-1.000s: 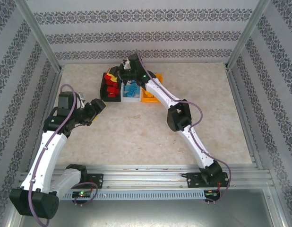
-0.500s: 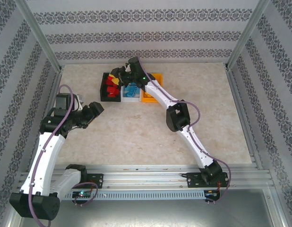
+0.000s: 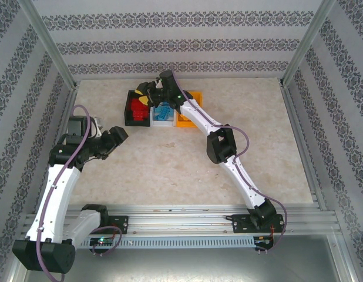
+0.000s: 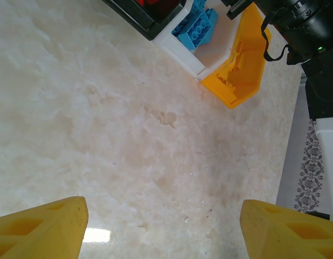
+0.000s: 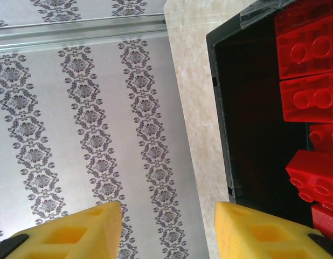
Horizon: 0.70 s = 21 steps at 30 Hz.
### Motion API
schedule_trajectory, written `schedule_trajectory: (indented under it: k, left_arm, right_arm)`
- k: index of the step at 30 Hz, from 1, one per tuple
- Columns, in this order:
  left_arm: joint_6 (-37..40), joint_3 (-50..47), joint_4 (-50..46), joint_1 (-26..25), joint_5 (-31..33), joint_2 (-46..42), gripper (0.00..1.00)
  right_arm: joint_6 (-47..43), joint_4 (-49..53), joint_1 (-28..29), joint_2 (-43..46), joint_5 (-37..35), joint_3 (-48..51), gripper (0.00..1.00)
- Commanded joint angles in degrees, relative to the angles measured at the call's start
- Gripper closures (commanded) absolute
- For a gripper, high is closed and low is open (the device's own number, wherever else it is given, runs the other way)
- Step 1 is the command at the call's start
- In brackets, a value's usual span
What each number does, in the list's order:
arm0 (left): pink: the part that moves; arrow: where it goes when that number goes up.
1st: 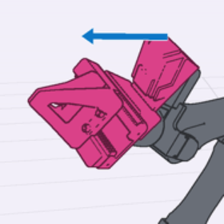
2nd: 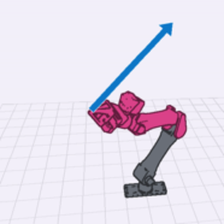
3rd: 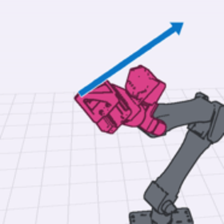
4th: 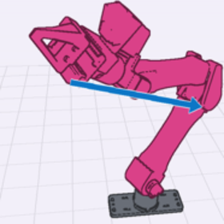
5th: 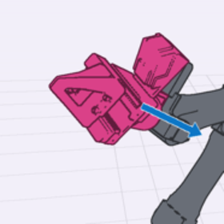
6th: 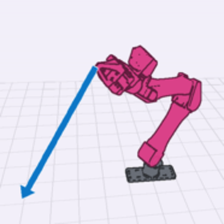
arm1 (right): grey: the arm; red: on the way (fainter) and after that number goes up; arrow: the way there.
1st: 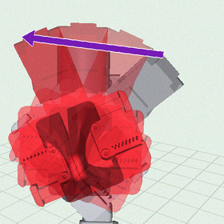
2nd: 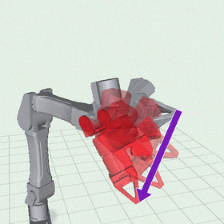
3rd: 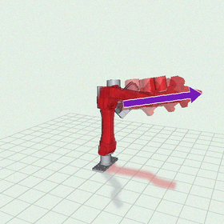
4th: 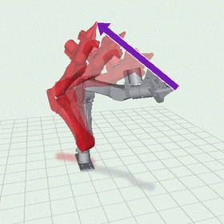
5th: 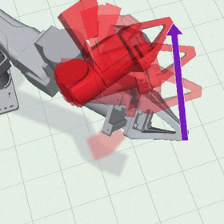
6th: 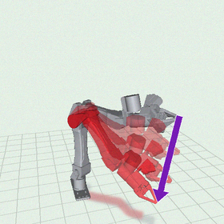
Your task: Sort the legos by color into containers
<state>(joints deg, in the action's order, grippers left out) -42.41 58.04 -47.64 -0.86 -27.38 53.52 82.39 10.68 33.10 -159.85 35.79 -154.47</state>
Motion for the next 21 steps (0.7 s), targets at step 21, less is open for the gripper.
schedule_trajectory:
  k: [21]
  left_arm:
    - [-2.60,0.59,6.24,1.49,-3.37,3.20,0.25]
  right_arm:
    - [-1.90,1.04,-1.55,4.67,2.74,-1.77,0.49]
